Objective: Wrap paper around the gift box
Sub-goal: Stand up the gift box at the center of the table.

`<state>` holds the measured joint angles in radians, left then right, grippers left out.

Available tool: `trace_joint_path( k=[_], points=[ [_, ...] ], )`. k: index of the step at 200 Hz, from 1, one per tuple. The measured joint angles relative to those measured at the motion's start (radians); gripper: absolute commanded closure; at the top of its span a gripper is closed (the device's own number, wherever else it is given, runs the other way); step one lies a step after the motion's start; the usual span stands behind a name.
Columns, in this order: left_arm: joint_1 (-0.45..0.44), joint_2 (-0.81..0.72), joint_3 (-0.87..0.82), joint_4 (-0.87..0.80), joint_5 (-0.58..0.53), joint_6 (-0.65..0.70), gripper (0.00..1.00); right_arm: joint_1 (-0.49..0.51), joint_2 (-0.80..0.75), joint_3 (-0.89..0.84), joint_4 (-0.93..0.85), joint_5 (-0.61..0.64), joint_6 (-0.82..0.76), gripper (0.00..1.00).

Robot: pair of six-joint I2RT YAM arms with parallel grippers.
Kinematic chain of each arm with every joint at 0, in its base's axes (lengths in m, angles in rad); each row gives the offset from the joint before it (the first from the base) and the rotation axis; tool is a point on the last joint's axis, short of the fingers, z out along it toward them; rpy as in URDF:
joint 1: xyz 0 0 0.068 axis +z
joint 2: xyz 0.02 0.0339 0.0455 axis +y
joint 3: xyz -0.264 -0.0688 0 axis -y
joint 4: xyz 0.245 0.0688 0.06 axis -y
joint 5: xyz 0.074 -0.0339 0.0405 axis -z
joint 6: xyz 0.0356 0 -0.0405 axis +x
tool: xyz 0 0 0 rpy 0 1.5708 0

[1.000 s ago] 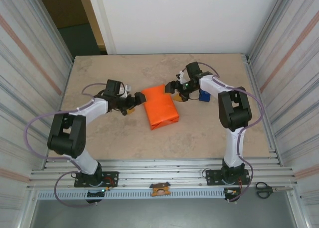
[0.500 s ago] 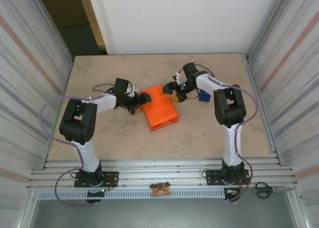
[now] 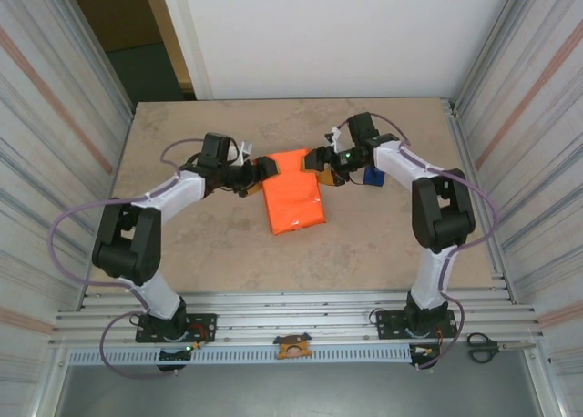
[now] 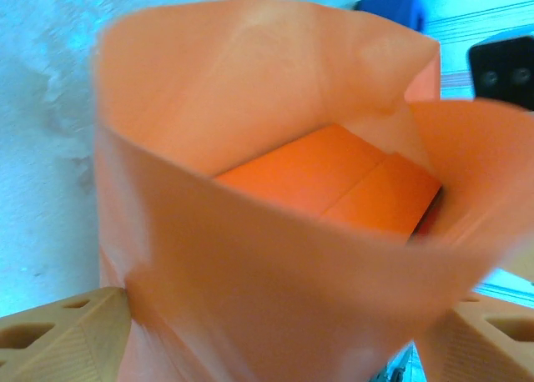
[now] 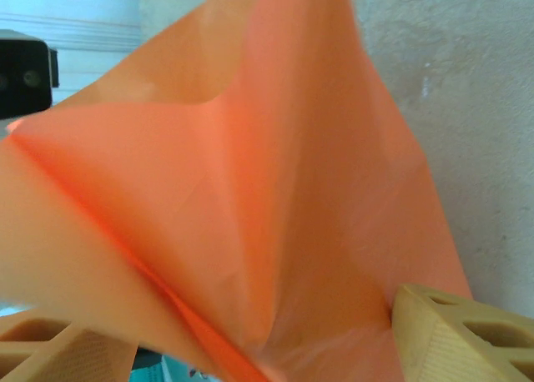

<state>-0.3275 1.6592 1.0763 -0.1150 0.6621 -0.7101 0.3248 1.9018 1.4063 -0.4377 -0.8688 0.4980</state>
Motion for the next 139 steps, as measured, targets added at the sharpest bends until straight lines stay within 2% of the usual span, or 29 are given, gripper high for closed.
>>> trace_joint_path(
  k=[82,139],
  points=[
    [-0.022,-0.161,-0.114,0.045,0.024,0.019,0.09,0.020,-0.231,-0.254,0.175,0.014,0.056,0.21],
    [-0.079,-0.304,-0.216,0.037,0.002,0.073,0.07,0.100,-0.406,-0.406,0.180,0.137,0.028,0.19]
  ],
)
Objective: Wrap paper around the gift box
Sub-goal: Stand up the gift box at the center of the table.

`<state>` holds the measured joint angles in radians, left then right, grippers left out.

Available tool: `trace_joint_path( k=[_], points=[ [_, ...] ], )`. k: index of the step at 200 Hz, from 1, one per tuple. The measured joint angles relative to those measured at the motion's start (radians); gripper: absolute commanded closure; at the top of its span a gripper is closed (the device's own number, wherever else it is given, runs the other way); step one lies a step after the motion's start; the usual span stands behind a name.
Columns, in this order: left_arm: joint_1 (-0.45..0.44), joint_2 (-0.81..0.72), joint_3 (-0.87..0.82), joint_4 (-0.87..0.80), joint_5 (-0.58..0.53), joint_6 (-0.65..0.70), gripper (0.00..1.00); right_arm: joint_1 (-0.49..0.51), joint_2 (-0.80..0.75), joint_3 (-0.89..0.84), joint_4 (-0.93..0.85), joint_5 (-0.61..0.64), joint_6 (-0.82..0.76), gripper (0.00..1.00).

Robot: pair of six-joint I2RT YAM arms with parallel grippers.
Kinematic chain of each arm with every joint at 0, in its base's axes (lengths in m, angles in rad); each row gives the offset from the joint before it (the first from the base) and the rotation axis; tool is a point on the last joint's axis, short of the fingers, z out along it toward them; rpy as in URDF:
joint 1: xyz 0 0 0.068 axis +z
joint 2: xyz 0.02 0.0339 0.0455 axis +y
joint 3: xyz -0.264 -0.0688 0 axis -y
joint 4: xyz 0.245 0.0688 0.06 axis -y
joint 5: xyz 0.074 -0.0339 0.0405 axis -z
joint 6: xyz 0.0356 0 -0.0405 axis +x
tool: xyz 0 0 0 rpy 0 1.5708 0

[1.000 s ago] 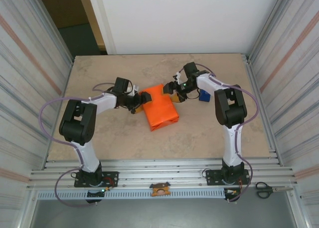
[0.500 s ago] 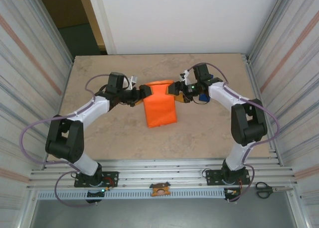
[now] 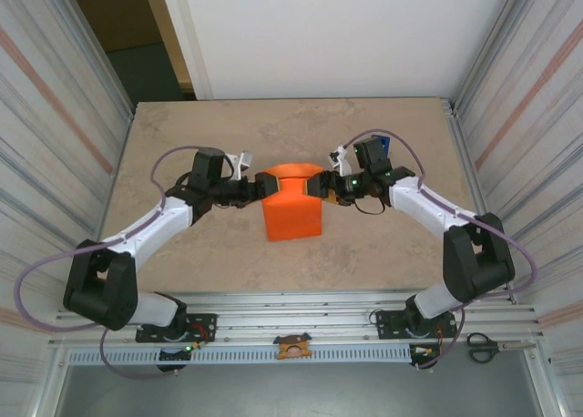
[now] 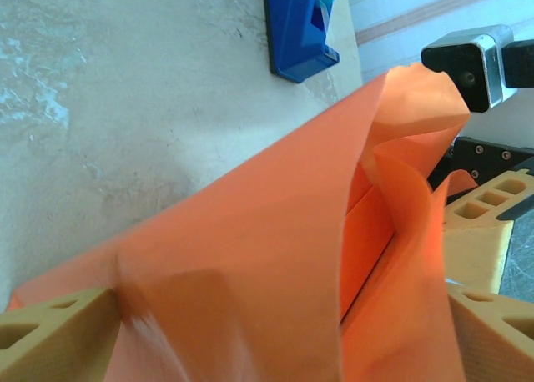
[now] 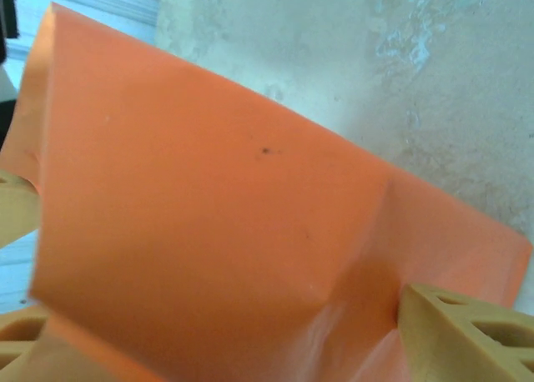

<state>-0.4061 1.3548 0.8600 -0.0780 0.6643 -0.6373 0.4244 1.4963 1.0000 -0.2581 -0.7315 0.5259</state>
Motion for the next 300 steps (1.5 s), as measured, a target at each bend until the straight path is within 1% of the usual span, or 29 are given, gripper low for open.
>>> trace_joint_path(
  k=[28,60,80,91,105,128,146,214,250,300],
  points=[
    [-0.050,-0.064,-0.047,-0.008,-0.045,0.040,0.06,0.041,-0.082,-0.073,0.010,0.082,-0.014,0.18],
    [-0.094,-0.093,-0.065,-0.024,-0.119,0.076,0.05,0.080,-0.123,-0.107,0.028,0.177,-0.029,0.19],
    [-0.118,-0.107,-0.069,-0.031,-0.173,0.093,0.04,0.095,-0.139,-0.120,0.035,0.232,-0.041,0.22],
    [-0.133,-0.119,-0.069,-0.032,-0.203,0.103,0.03,0.105,-0.142,-0.123,0.035,0.260,-0.042,0.25],
    [-0.154,-0.139,-0.069,-0.040,-0.246,0.120,0.03,0.114,-0.142,-0.125,0.045,0.288,-0.041,0.26],
    [-0.177,-0.158,-0.069,-0.054,-0.294,0.138,0.03,0.126,-0.145,-0.125,0.053,0.317,-0.041,0.22],
    [-0.179,-0.158,-0.069,-0.058,-0.319,0.144,0.03,0.126,-0.151,-0.125,0.051,0.332,-0.040,0.19],
    [-0.179,-0.158,-0.069,-0.075,-0.337,0.167,0.04,0.126,-0.190,-0.127,0.074,0.341,-0.060,0.13],
    [-0.179,-0.158,-0.069,-0.075,-0.337,0.171,0.06,0.139,-0.230,-0.183,0.161,0.393,-0.105,0.08],
    [-0.179,-0.158,-0.073,-0.074,-0.337,0.171,0.07,0.167,-0.238,-0.225,0.268,0.457,-0.178,0.07]
  ],
)
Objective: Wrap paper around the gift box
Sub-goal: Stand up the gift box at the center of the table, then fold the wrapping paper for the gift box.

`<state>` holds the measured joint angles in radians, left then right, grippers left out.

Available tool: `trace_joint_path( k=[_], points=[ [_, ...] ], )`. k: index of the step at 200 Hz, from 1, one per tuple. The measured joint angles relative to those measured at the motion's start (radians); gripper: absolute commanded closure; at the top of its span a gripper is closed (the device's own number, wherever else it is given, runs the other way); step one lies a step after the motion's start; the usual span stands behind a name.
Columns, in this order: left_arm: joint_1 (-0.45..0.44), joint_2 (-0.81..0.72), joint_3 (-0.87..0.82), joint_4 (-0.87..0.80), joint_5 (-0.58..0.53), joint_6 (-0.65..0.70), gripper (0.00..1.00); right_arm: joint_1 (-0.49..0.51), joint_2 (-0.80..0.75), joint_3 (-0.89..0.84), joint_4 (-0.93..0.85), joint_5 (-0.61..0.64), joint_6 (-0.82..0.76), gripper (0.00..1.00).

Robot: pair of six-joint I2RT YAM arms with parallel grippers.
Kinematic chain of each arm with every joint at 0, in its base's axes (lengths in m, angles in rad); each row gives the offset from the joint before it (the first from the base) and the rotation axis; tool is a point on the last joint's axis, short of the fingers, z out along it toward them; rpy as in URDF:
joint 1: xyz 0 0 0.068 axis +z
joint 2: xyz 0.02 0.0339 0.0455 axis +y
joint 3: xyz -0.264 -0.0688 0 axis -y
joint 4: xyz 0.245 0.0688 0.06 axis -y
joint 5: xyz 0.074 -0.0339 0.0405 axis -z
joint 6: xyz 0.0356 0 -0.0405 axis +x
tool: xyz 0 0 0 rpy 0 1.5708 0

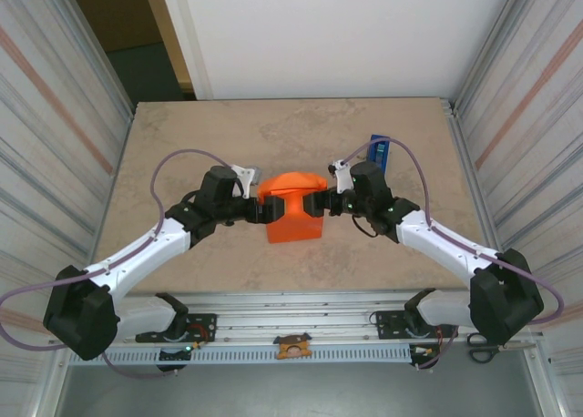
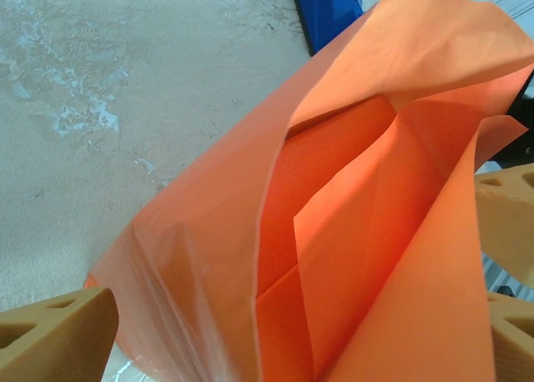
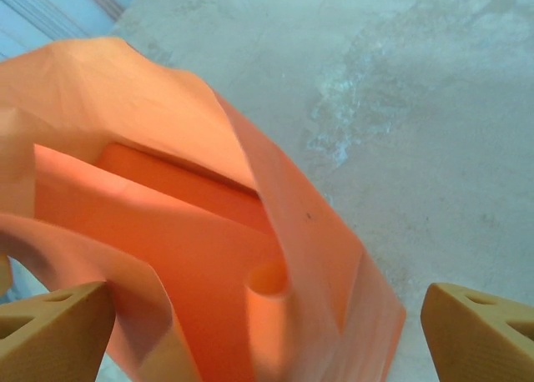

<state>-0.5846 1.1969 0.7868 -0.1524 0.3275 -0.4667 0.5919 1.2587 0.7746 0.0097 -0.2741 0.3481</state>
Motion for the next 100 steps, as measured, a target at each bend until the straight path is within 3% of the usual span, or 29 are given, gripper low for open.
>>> trace_joint_path(
  k=[100],
  points=[
    [0.000,0.025,0.000,0.023,-0.011,-0.002,0.15,0.025,0.039,-0.001,0.091,0.053,-0.051,0.19]
  ],
)
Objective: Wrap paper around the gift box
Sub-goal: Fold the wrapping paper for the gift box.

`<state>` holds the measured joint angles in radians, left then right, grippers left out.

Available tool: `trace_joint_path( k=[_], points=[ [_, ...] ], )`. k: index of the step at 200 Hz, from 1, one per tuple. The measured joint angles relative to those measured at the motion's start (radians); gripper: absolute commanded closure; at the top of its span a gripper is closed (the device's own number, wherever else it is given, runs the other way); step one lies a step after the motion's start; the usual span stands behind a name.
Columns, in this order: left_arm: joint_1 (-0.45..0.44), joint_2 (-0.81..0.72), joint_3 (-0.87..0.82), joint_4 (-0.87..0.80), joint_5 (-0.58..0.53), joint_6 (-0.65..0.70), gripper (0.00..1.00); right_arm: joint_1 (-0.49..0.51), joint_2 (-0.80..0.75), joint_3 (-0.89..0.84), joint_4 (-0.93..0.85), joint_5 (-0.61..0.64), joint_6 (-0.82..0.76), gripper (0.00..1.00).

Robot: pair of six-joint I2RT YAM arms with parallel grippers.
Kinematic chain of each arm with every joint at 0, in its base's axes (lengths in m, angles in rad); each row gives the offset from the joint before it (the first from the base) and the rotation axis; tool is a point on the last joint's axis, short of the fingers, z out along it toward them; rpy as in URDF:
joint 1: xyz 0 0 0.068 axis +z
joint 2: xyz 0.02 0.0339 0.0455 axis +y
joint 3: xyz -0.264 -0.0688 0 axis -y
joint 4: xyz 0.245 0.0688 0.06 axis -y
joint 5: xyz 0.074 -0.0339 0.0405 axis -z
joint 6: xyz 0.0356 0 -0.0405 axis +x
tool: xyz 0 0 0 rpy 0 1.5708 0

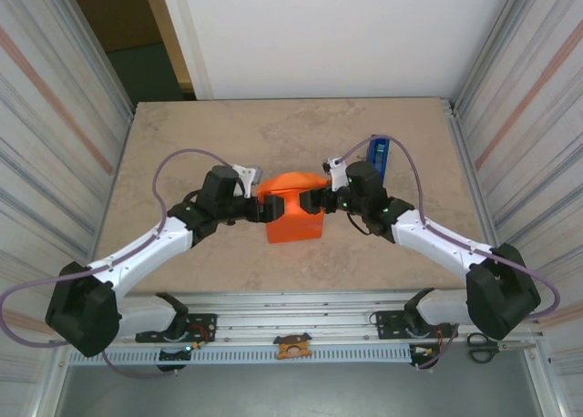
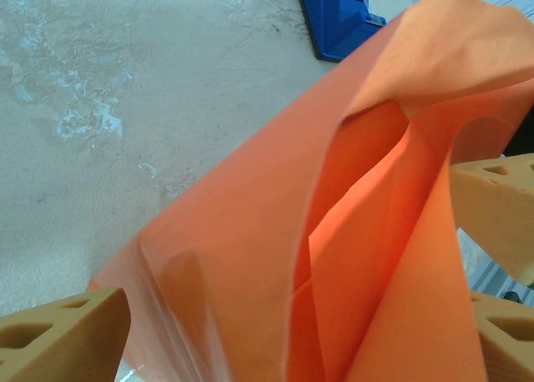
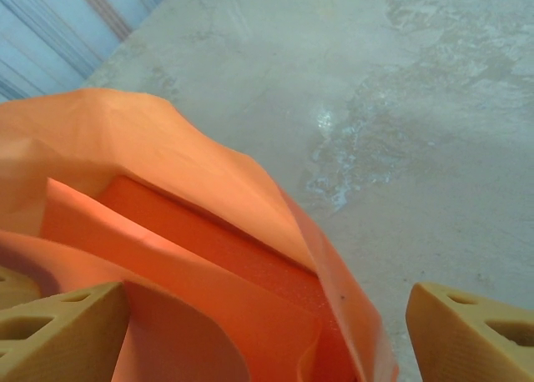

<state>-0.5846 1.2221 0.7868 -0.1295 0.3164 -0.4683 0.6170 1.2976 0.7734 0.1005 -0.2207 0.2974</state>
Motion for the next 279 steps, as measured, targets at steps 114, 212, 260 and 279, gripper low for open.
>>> trace_joint_path(
  k=[114,212,260,279],
  points=[
    [-0.027,0.054,0.019,0.004,-0.106,-0.019,0.31,0.000,0.016,0.003,-0.058,0.027,0.002,0.28],
    [-0.039,0.061,0.031,-0.002,-0.161,-0.068,0.43,0.064,-0.050,0.010,-0.110,0.131,0.033,0.08],
    [-0.042,0.062,0.031,-0.001,-0.161,-0.078,0.44,0.096,0.011,0.047,-0.130,0.213,0.090,0.09],
    [-0.043,0.067,0.031,-0.001,-0.163,-0.078,0.44,0.102,0.044,0.050,-0.128,0.220,0.120,0.12]
  ],
)
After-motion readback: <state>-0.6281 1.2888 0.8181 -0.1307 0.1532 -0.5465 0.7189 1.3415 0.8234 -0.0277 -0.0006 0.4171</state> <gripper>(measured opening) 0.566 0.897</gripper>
